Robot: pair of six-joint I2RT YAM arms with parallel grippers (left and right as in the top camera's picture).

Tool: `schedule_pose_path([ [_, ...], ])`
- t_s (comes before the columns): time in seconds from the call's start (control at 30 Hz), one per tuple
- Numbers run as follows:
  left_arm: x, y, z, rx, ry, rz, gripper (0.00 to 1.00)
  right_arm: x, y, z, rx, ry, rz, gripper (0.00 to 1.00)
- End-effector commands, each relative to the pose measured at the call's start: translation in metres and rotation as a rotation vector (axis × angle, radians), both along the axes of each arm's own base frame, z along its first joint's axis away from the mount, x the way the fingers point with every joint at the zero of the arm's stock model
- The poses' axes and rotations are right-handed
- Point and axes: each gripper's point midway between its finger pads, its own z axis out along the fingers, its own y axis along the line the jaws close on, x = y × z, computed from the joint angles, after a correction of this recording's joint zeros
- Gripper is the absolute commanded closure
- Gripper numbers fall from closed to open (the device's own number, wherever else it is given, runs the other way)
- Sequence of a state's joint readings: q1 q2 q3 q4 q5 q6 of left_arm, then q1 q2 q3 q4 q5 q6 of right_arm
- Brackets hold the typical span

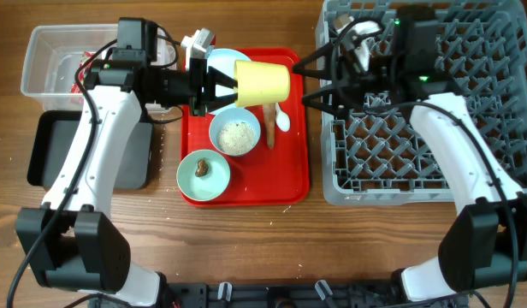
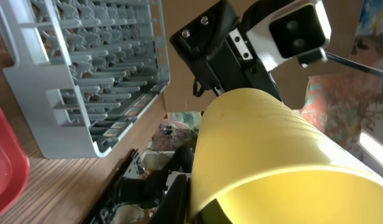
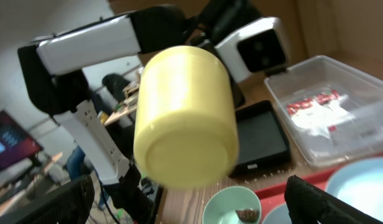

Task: Sort waste into correct bins and load items into the dishwasher rack
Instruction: 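Hand the yellow cup from the left gripper to the right gripper, then lower the yellow cup into the dish rack with the right gripper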

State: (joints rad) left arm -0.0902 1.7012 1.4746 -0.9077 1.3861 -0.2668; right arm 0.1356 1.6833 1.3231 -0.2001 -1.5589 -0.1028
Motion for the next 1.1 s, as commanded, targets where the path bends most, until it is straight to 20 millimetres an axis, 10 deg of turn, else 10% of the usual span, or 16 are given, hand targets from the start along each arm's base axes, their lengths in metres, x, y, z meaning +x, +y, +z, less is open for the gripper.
schedule_pose_path([
  [0.0,-0.011,-0.011,0.016,-0.038,-0.054,-0.051,0.96,-0.001,0.02,-0.002,-0.019,0.007,0.017,0.01],
  [0.4,-0.013,-0.018,0.017,-0.039,-0.089,-0.073,0.86,-0.012,0.048,0.005,-0.02,-0.019,0.067,0.63],
  [0.53,-0.011,-0.018,0.015,-0.03,-0.097,-0.068,0.74,-0.006,0.044,0.004,-0.026,-0.014,0.04,0.66],
  [0.8,0.03,0.023,-0.029,0.25,-0.11,0.149,0.64,0.085,-0.081,-0.062,-0.377,0.368,-0.744,0.77],
  [0.9,0.046,0.044,-0.059,0.46,-0.115,0.249,0.65,0.066,-0.117,-0.07,-0.575,0.447,-0.954,0.77],
  [1.07,0.057,0.075,-0.086,0.686,-0.107,0.348,0.64,-0.041,-0.189,-0.11,-1.072,0.78,-1.193,0.77],
])
